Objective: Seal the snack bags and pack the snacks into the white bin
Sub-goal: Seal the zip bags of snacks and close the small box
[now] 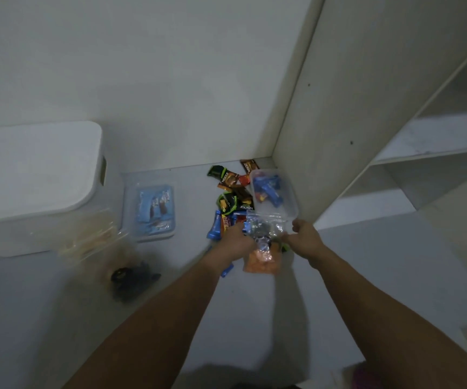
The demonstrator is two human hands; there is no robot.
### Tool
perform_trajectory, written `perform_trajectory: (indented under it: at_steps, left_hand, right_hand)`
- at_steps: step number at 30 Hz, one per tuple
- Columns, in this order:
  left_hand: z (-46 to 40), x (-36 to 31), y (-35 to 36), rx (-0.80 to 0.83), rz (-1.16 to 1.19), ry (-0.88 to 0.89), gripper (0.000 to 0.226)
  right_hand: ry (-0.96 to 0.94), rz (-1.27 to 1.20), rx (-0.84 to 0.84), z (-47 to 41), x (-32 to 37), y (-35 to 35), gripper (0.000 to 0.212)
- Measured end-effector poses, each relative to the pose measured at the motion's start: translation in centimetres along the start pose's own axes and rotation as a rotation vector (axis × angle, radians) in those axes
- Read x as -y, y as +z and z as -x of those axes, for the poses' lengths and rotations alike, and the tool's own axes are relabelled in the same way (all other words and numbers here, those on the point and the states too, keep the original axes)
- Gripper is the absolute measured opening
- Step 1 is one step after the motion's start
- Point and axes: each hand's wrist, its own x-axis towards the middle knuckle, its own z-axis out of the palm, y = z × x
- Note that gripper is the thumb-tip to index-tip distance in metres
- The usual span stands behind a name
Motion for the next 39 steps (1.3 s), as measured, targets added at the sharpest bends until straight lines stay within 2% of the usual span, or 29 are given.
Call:
perform_trajectory:
  at_steps: [3, 5, 7, 11, 18, 23, 30, 35, 39]
  left_hand:
    - [-2.9, 1.1, 0.8, -0.054, 0.055, -0.053, 0.050]
    - [-1.6, -0.4, 1.0, -0.116, 0.117, -0.052, 0.037]
    - [-0.8, -0.8, 0.9, -0.199, 0.185, -0.051, 0.026]
    - [-0.3, 0.5, 0.2, -0.323, 0.171, 0.049, 0.025]
    - [3.4, -0.6, -2.0, -0.515, 0.080, 0.298, 0.027]
    - [6.2, -2.4, -4.6, -0.639, 0.208, 0.399, 0.024]
    - [8.7, -2.9, -9.7, -0.664, 0.356, 0.498, 0.014]
    - [10.0, -3.5, -12.0, -0.624, 0.485, 0.526, 0.009]
    - [10.9, -3.8, -13.0, -0.632, 0.530, 0.514, 0.008]
  right_hand:
    - [0.044, -0.136, 0.104, -0.9, -0.4, 0.2, 0.044]
    - [0.069, -0.176, 0.090, -1.5, -0.7, 0.4, 0.025]
    - [0.056, -0.153, 0.010, -1.7, -0.9, 0.5, 0.024]
    - [-0.148, -0.004, -0.131, -1.1, -0.8, 0.5, 0.018]
    - [-0.362, -0.160, -0.091, 2.2, 3.5, 0.8, 0.020]
    - [-0.478, -0.278, -0.120, 4.8, 7.2, 1.4, 0.021]
    - [-0.598, -0.436, -0.134, 8.6, 11.7, 1.3, 0.011]
    - [-0.611, -0.412, -0.150, 10.0, 13.5, 2.1, 0.008]
    - [-0.609, -0.359, -0.163, 10.8, 14.5, 2.9, 0.015]
